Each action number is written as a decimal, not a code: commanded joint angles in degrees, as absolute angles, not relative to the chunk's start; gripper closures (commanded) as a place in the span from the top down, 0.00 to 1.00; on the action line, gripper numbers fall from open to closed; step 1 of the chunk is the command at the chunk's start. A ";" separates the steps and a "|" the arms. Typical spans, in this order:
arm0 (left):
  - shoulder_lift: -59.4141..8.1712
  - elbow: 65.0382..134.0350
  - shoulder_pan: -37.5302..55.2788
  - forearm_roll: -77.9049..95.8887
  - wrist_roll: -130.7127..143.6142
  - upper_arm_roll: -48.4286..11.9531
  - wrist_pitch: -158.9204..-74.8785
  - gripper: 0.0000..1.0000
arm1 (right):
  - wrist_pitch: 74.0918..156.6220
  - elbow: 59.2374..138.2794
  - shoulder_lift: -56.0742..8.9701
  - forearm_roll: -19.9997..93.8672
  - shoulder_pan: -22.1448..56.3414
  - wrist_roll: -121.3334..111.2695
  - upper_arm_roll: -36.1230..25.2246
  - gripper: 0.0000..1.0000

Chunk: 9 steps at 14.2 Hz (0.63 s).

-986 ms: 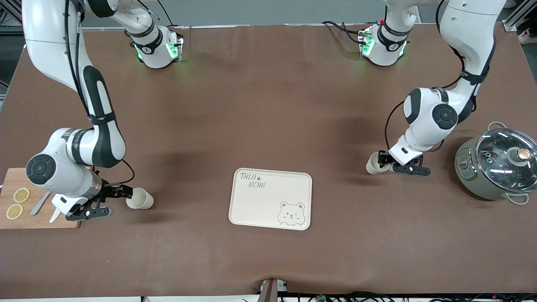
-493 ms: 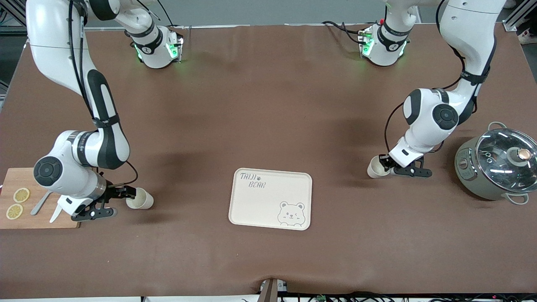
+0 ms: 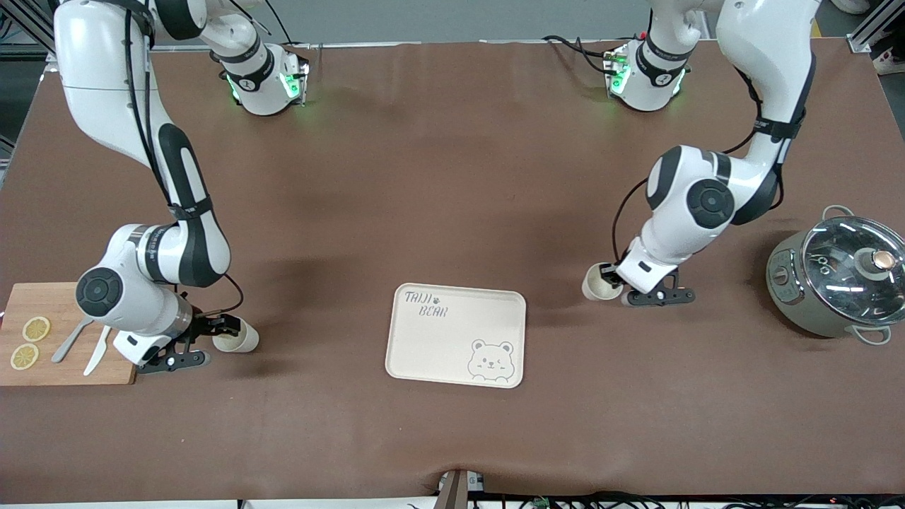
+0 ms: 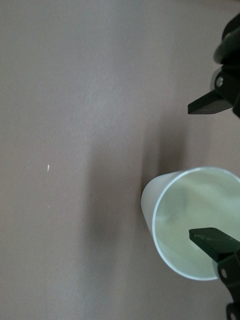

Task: Place white IKEA cup upright on tray with both arms
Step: 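Carry the cups with both grippers toward the white bear tray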

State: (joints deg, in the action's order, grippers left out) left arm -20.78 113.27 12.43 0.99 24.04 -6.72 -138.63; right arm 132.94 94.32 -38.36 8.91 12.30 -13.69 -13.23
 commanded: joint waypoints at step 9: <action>-36.99 90.28 22.14 -2.90 44.91 -6.15 -127.81 0.00 | 134.74 94.57 -39.11 13.35 10.81 -14.06 -12.57 0.76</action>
